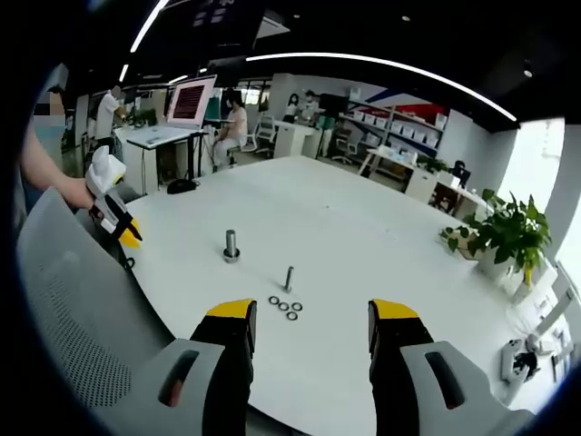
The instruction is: Place the washer onto the threaded stud by aligning its center hole with the stud, sliding it down to the base, and recovering from edge contact or off-axis alignment until the washer reaches the visible bottom stop.
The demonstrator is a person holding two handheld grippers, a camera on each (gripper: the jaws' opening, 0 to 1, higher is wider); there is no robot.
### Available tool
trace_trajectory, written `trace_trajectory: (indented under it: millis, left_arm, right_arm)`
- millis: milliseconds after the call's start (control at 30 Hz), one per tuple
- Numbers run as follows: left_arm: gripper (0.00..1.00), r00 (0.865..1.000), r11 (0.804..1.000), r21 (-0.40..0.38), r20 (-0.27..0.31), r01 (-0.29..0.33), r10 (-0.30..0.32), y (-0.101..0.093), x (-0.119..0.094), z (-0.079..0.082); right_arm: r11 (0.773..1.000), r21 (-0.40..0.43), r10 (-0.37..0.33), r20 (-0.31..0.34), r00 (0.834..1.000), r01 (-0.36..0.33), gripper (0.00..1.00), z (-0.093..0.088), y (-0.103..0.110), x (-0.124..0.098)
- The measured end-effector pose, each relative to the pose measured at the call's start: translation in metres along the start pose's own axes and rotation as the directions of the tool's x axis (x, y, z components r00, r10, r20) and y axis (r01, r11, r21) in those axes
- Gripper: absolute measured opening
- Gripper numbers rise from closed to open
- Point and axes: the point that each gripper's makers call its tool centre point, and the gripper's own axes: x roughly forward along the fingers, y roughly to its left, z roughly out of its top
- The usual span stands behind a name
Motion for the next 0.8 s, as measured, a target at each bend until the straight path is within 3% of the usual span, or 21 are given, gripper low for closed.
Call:
trace_trajectory:
  millis: [333, 800]
  left_arm:
    - [0.14, 0.999, 1.0, 0.004, -0.046, 0.008, -0.007, -0.005, 0.0, -0.029]
    - [0.13, 0.998, 0.999, 0.045, -0.068, -0.012, 0.015, -0.002, 0.004, -0.035]
  right_arm:
    - [1.0, 0.005, -0.006, 0.006, 1.0, 0.006, 0.52, 0.0, -0.002, 0.0]
    - [1.0, 0.005, -0.004, 0.009, 1.0, 0.004, 0.52, 0.003, 0.001, 0.0]
